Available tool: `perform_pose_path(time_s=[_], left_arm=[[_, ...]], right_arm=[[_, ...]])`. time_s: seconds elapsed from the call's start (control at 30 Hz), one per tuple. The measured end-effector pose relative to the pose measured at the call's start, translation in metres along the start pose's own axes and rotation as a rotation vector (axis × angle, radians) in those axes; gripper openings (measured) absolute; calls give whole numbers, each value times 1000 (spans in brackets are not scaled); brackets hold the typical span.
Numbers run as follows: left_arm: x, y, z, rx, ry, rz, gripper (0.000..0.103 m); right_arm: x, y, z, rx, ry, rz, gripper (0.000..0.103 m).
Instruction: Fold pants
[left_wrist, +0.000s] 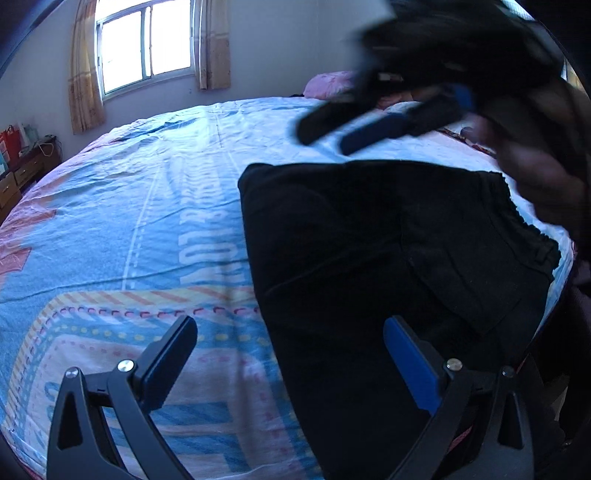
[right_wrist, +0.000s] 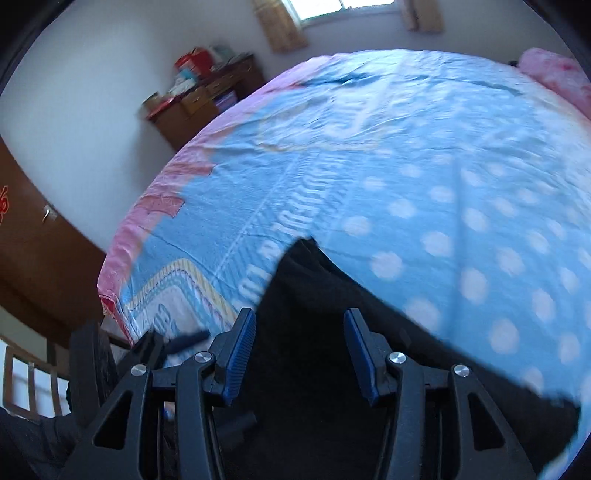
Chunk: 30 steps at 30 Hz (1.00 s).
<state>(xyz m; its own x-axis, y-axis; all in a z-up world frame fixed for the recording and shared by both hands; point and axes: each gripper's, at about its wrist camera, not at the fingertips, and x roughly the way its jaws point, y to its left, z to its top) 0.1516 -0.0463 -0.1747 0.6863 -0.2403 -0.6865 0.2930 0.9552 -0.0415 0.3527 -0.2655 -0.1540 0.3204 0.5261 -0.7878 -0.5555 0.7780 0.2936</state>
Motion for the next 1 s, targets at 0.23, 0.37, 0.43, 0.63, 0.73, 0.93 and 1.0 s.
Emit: perform_pose_path(time_s=[0.23,0.37,0.43,0.63,0.73,0.93,1.0], left_arm=[[8,10,-7,-56,11,-48,103],[9,9,-10,-27,-5,-36,103],[10,7,-12,-8,-17,-19,103],[13,3,-15,8,-28,-6,103],[9,4,-12,-13,-19,-7,103],[-6,2,-1,-13,-73,16,103],[-4,-4,-2,0,-62,10,103]], right_arm=[[63,-7,28,15,163,75,51],[76,-1,29,-39,212,77,25],[75,0,31,-44,186,65,15],[94,-18,32,-16,190,68,13],[79,-21,31,-16,163,99,33],[-9,-43,18,135,-67,92,55],[-25,-38,3,147,-95,186,61]])
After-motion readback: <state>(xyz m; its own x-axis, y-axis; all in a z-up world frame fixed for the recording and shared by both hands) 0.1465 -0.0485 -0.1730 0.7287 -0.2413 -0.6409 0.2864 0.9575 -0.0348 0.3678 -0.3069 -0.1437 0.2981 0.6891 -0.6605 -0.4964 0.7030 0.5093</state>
